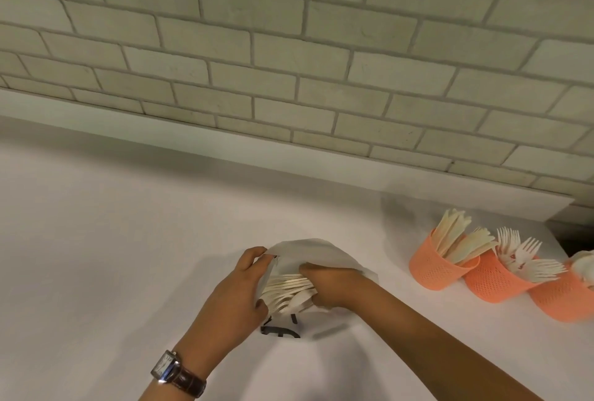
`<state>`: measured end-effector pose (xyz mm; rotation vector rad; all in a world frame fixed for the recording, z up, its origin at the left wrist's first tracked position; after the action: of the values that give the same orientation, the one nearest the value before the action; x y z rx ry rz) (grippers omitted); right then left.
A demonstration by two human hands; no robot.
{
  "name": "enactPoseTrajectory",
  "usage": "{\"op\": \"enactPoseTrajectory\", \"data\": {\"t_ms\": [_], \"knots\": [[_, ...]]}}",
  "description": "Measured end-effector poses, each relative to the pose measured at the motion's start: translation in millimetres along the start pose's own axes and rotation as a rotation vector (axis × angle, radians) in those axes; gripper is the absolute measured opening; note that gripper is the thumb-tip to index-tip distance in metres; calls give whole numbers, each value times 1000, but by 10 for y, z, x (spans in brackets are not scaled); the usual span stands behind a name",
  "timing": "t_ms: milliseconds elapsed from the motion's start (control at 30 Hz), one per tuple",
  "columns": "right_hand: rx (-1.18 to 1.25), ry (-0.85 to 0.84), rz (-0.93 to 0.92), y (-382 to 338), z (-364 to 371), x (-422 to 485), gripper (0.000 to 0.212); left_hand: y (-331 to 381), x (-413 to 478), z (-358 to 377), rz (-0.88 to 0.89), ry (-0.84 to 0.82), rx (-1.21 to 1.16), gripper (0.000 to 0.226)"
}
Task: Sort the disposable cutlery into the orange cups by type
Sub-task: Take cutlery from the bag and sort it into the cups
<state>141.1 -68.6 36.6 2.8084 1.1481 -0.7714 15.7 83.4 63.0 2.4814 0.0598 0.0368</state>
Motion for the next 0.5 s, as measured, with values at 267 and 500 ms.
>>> {"op": "enactPoseTrajectory", "data": {"t_ms": [267,500], "knots": [[-160,144,-32,-65,-104,-90,12,-72,-32,-61,0,30,-108,69],[-534,-90,155,-546,-186,86,35,198,62,24,45,33,-198,74]]}}
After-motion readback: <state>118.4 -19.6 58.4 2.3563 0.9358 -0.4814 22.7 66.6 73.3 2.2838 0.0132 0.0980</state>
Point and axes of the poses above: each hand's wrist, its own x-axis towards the middle knuckle, its own z-axis out of the palm, y = z × x, the point moved 1 cm from there along x, towards the middle knuckle, and after that the axes turned 5 degrees about z, right-handed, at the moved point
